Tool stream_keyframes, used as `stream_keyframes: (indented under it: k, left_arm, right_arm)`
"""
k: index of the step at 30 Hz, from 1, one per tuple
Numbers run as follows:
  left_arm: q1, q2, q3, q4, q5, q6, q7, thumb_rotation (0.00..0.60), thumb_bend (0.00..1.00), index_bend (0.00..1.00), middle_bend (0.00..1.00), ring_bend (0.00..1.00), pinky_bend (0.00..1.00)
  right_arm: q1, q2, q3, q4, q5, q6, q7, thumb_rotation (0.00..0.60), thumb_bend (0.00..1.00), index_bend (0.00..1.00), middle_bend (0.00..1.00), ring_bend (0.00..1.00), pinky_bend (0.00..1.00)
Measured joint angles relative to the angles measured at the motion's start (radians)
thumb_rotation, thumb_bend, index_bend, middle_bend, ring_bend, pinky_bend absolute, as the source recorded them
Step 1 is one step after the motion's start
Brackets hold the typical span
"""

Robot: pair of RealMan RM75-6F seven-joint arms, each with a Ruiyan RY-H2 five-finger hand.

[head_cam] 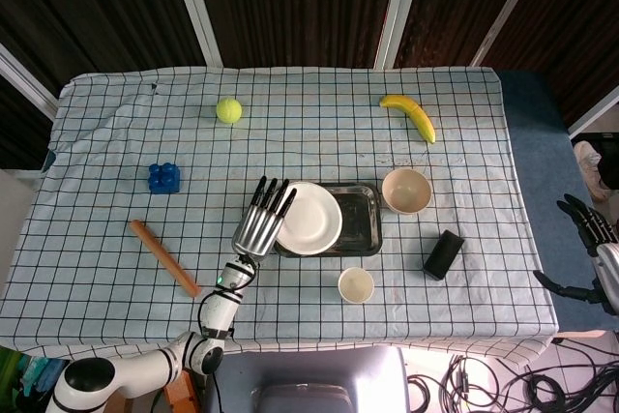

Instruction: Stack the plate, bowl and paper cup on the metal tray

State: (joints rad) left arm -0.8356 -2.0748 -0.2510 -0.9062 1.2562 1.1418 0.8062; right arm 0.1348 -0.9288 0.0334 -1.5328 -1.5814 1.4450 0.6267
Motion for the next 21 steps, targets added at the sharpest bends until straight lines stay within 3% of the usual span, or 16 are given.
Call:
stream_keyframes:
  k: [9, 17, 21]
  left_arm:
    - [0.029, 0.047, -0.007, -0.124, -0.100, -0.012, 0.194, 0.600, 0.34, 0.00, 0.00, 0.00, 0.00]
    - [0.065, 0.117, 0.007, -0.252, -0.113, 0.026, 0.223, 0.600, 0.37, 0.00, 0.00, 0.00, 0.00]
    - [0.120, 0.220, 0.035, -0.373, -0.103, 0.079, 0.221, 0.600, 0.37, 0.00, 0.00, 0.00, 0.00]
  right_arm:
    - [0.000, -0.001, -0.001, -0.004, -0.003, 0.001, -0.005, 0.600, 0.12, 0.00, 0.00, 0.00, 0.00]
    - [0.004, -0.008, -0.004, -0.011, -0.006, -0.007, -0.041, 0.600, 0.12, 0.00, 0.00, 0.00, 0.00]
    - [0.008, -0.016, -0.010, -0.020, -0.020, -0.013, -0.088, 0.600, 0.12, 0.00, 0.00, 0.00, 0.00]
